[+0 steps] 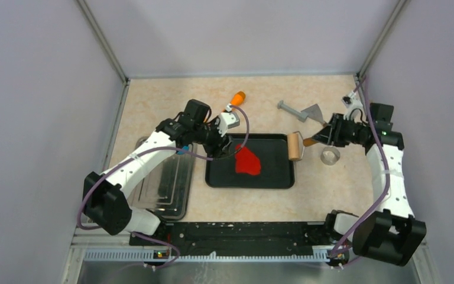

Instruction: Roll out the dumpling wrappers from the dough

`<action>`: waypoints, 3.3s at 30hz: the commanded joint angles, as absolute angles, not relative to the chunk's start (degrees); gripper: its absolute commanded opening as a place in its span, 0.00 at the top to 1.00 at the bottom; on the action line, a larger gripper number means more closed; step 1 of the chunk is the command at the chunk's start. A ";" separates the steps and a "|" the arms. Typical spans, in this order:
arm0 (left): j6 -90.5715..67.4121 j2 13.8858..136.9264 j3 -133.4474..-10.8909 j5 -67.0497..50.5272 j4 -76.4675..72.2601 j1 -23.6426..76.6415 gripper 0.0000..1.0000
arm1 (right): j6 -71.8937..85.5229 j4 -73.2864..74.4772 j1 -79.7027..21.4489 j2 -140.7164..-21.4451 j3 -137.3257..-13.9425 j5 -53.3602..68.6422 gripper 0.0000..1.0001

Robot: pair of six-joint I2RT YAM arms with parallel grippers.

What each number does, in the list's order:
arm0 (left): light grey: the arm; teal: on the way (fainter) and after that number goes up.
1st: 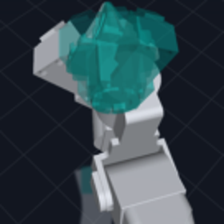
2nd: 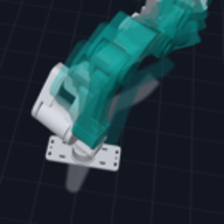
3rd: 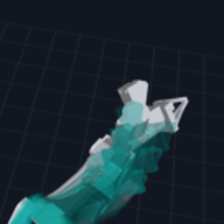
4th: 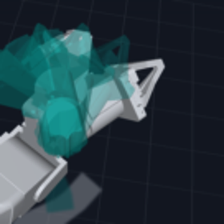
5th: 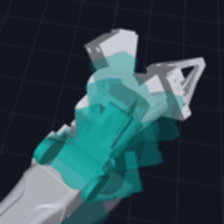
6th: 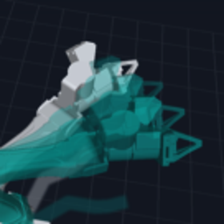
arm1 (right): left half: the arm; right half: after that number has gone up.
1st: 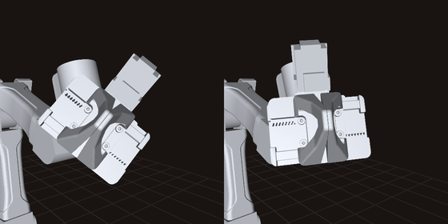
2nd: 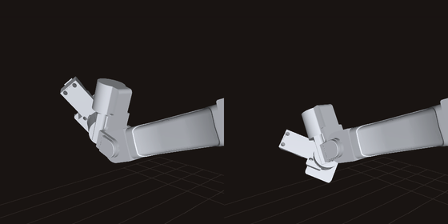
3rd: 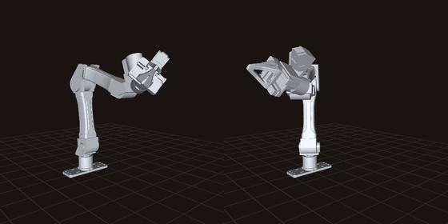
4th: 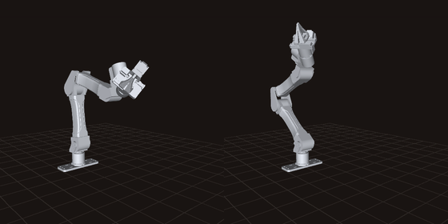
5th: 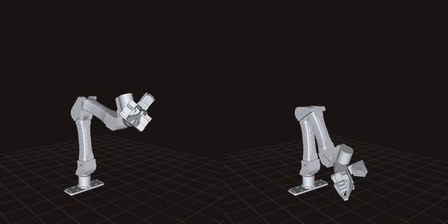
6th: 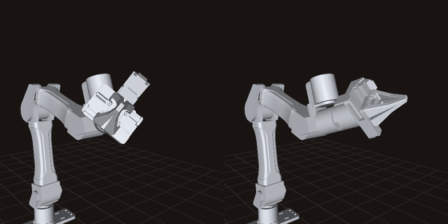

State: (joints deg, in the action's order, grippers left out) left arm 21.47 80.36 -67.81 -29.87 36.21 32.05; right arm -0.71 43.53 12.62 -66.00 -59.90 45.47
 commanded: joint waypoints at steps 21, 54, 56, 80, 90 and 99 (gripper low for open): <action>20.74 76.72 -65.65 -25.51 33.81 31.32 0.28 | 9.54 45.24 22.85 -71.27 -49.66 32.56 1.00; 17.00 76.46 -65.08 -15.99 29.30 28.66 0.02 | -18.44 59.42 31.03 -90.65 -75.57 30.32 0.33; 14.73 76.45 -65.13 -16.45 28.49 26.79 0.01 | -19.13 56.29 30.99 -91.61 -74.71 28.72 0.50; 7.22 74.79 -62.69 -21.71 27.07 20.07 0.01 | -22.04 43.00 21.15 -98.20 -66.64 14.32 0.73; 6.57 74.61 -62.37 -22.49 26.77 19.35 0.02 | -19.73 44.29 20.59 -96.47 -67.40 16.18 0.75; 4.95 74.45 -61.79 -24.14 26.02 18.99 0.03 | -20.14 44.53 19.91 -98.35 -66.94 18.92 0.72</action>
State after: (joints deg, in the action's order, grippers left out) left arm 6.20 76.62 -62.13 -22.17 28.67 19.31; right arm -20.38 45.17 20.47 -97.62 -66.72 15.84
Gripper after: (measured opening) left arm 0.977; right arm 0.266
